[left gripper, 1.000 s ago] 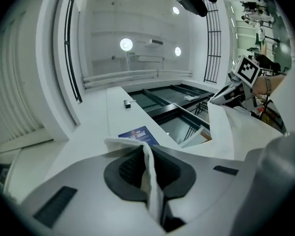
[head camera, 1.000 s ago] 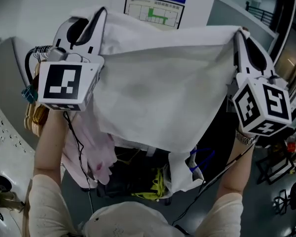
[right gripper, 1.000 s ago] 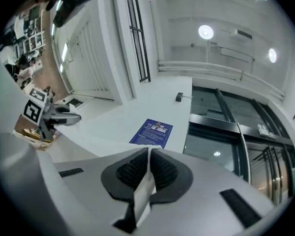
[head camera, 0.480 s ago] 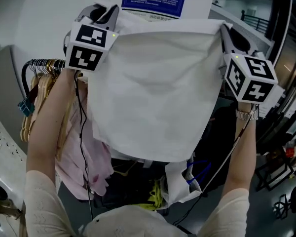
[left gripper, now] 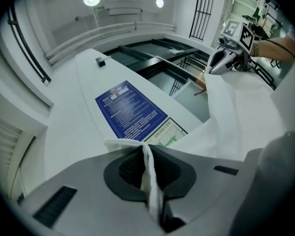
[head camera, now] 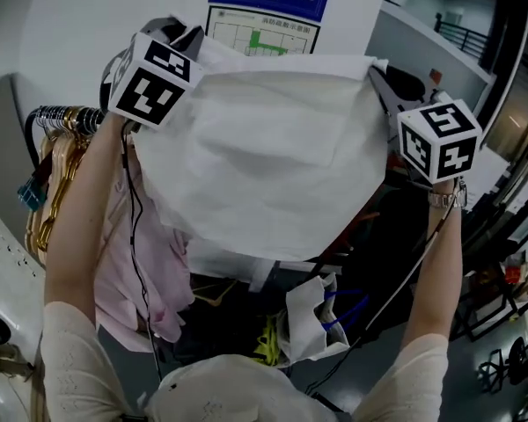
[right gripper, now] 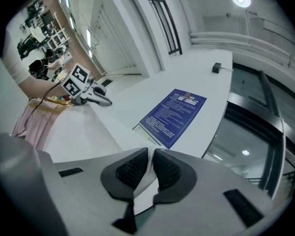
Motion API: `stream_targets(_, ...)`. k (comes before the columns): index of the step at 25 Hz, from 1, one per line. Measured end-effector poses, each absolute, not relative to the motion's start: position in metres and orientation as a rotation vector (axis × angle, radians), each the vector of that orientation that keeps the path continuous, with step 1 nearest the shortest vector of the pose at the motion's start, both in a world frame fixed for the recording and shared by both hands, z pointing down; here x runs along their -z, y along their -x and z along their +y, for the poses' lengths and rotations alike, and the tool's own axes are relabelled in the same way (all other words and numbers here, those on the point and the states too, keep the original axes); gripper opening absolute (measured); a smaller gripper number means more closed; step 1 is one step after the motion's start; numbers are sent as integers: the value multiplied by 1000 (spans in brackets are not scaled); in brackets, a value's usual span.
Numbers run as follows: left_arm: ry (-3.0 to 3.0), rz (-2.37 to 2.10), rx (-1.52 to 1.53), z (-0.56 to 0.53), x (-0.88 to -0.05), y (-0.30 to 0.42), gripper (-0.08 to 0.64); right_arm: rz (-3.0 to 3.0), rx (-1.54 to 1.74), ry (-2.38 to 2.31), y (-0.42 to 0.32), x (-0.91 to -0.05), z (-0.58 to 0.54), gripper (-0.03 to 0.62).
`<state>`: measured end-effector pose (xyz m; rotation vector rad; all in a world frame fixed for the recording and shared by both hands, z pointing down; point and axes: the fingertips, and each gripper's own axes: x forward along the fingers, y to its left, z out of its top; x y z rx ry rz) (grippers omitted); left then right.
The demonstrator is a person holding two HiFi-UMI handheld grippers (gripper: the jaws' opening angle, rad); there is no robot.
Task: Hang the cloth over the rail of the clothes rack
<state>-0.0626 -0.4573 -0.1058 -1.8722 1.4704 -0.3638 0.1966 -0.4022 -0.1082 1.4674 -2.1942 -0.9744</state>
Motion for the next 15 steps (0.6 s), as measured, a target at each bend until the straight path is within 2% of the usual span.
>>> stream_targets(6,1874,1509,542,-473,88,58,14,-2191,794,-1242,-215,69,-424,98)
stream_targets(15,1839,1530,633,-475,79,54,14,-2332,732,-1111,-232,66,-417,107)
